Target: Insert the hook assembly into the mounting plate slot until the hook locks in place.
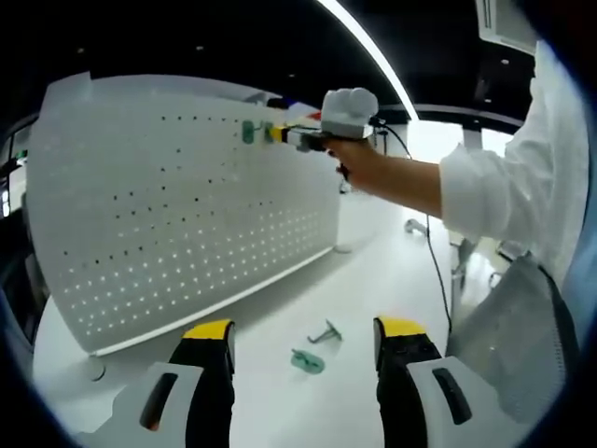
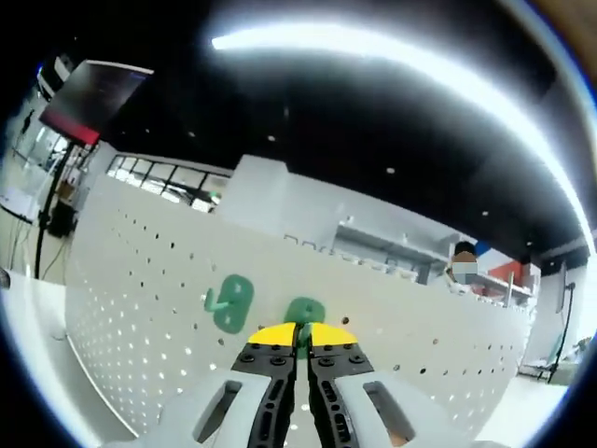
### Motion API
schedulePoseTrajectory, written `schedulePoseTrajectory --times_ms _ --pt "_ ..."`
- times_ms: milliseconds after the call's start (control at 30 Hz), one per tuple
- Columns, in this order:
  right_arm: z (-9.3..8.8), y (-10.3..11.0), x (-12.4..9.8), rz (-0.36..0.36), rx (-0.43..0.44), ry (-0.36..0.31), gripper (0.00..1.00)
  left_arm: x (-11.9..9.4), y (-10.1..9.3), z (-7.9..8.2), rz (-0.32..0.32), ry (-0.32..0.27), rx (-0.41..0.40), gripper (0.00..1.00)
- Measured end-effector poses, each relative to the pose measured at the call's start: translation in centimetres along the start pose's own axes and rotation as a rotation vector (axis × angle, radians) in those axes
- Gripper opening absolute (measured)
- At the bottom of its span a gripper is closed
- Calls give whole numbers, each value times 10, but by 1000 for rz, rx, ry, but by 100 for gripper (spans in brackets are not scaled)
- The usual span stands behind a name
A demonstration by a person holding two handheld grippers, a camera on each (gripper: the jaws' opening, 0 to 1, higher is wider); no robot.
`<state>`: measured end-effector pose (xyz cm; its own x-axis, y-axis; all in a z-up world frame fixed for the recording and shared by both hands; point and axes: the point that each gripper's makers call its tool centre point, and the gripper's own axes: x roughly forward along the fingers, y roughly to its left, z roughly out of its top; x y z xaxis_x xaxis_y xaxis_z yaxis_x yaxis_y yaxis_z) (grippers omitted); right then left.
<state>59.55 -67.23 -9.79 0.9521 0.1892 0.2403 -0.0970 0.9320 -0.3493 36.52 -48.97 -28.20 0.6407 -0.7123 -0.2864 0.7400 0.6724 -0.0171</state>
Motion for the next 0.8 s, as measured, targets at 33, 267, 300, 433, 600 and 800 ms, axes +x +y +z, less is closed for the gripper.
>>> schedulePoseTrajectory --times_ms 33,267,300,433,600,800 --pt "-1 0 -1 0 6 1 1 0 0 0 0 0 0 62" --pt "-1 -1 -3 1 25 5 1 0 0 0 2 0 1 62" --pt "-1 -1 -4 3 28 6 1 0 -1 0 1 -1 1 62" --pt "-3 1 -4 12 46 20 3 -1 -1 1 2 -3 1 62" --pt "-4 1 -5 11 54 22 3 -1 0 2 4 -6 0 62" --pt "-5 0 -7 15 54 32 6 0 -2 1 1 -3 2 62"
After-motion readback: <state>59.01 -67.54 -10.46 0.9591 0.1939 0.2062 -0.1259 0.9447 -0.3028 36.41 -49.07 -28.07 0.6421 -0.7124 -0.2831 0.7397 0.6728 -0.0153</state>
